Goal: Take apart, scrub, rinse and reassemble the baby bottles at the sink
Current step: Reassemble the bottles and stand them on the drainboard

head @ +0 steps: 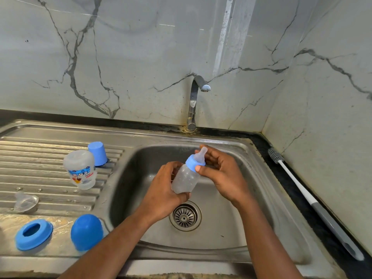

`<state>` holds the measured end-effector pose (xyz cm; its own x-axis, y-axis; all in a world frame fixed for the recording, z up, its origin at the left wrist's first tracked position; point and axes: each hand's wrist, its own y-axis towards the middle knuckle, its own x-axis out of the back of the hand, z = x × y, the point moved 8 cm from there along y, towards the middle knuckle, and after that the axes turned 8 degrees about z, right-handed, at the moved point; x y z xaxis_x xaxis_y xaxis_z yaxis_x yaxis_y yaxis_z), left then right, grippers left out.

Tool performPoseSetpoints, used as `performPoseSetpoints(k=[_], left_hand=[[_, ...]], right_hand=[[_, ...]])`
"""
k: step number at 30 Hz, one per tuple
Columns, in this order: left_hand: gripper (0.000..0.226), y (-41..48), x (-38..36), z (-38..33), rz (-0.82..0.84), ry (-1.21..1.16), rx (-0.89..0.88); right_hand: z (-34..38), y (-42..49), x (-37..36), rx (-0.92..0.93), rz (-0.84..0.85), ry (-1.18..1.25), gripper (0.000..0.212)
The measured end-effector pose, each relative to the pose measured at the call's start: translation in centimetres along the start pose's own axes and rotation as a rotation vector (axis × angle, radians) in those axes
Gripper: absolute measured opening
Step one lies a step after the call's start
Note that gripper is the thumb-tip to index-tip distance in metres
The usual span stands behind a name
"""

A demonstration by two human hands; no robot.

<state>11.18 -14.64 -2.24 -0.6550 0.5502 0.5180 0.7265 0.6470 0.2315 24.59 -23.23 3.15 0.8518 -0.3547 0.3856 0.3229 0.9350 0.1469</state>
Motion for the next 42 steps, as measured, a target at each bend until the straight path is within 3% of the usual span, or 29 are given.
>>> performPoseSetpoints(k=[3, 6, 9, 14, 20, 22, 28, 35, 40, 42], left_hand=[[0.069, -0.2, 0.2, -0.3, -0.015, 0.045, -0.028], [0.068, -0.3, 0.3, -1.0, -0.032, 0.136, -0.07], [0.071, -0.2, 0.1, -1.0, -0.034, 0.117, -0.061], [0.072, 0.2, 0.5, 0.2, -0.07, 0.039, -0.004], [0.073, 0.4, 1.0, 1.1, -0.093, 0.007, 0.033], [0.073, 0.4, 0.8, 0.8, -0.075, 0.0, 0.027], [0.073, 0.3, 0.5, 0.7, -0.064, -0.013, 0.029], [0.071, 0.3, 1.2, 1.0, -0.099, -0.06, 0.06], [0.074, 0.3, 0.3, 0.6, -0.035, -0.052, 0.032], [0.075, 0.3, 0.3, 0.7, -0.03, -0.048, 0.024]], right_hand=[[0.1, 0.0, 0.4, 0.005, -0.063, -0.033, 0.045], [0.4, -0.4, 0.4, -0.044, -0.131, -0.154, 0.06], [0.4, -0.4, -0.2, -0.052, -0.088, -0.155, 0.044], [0.1, -0.4, -0.7, -0.032, -0.069, 0.075, 0.076], [1.1, -0.6, 0.8, 0.016, -0.24, -0.016, 0.042], [0.9, -0.7, 1.4, 0.014, -0.293, -0.028, 0.041], [0.4, -0.1, -0.2, -0.03, -0.112, 0.009, 0.067], [0.9, -0.7, 1.3, 0.039, -0.271, 0.061, 0.042], [0.6, 0.0, -0.6, -0.004, -0.049, -0.004, 0.069], [0.5, 0.0, -0.6, 0.001, -0.045, -0.014, 0.074]])
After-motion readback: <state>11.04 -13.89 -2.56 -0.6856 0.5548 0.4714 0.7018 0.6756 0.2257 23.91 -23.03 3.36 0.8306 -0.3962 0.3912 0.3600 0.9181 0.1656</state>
